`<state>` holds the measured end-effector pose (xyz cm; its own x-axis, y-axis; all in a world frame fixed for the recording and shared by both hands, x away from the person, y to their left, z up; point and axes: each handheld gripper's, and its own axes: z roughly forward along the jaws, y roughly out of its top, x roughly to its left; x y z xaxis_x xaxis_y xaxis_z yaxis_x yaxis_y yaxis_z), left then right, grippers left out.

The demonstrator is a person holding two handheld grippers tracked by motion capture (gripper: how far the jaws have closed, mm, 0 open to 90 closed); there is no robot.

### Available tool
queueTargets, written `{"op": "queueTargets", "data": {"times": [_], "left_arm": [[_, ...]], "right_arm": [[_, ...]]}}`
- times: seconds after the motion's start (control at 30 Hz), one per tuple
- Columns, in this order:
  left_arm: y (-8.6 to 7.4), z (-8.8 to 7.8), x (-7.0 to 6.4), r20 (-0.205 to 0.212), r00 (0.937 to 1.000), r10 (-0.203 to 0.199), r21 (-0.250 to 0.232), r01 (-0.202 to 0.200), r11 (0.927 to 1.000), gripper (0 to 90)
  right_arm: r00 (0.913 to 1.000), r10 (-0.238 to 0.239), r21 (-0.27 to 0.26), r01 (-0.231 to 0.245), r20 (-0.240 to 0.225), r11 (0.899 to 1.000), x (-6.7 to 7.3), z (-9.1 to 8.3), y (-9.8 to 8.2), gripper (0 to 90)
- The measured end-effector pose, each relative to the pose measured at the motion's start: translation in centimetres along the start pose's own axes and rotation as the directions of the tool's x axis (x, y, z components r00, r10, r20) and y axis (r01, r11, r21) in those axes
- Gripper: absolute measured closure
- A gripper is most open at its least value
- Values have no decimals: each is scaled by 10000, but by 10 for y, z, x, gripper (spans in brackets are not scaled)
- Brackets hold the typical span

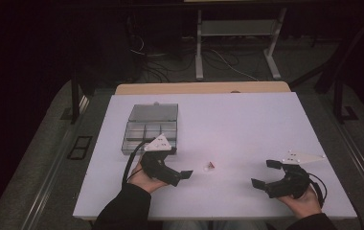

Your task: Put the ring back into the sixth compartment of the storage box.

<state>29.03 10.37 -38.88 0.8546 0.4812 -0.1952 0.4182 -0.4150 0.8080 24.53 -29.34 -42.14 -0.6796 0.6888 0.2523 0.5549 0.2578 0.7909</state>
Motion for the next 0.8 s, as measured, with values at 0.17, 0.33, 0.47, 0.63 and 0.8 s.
{"op": "queueTargets", "data": {"times": [0.17, 0.33, 0.47, 0.63, 0.8], "left_arm": [[7, 7, 0, 93, 9999, 145, 197, -147, 9997, 0], [11, 14, -1, 194, 9995, 241, 394, -248, 9989, 0], [14, 18, -1, 284, 9991, 330, 504, -344, 9981, 0], [19, 26, -2, 379, 9985, 405, 653, -430, 9969, 0], [21, 36, -2, 489, 9977, 462, 847, -502, 9951, 0]], "right_arm": [[10000, 0, 5, 0, 7, 10000, 0, 0, 0, 6], [10000, -14, 10, 14, 14, 10000, 0, 0, 0, 5], [10000, -16, 18, 16, 10, 10000, 0, 0, 0, 6], [10000, -14, 5, 14, 3, 10000, -1, -1, 0, 5], [10000, -2, 15, 2, -26, 10000, 0, -1, 0, 5]]}}
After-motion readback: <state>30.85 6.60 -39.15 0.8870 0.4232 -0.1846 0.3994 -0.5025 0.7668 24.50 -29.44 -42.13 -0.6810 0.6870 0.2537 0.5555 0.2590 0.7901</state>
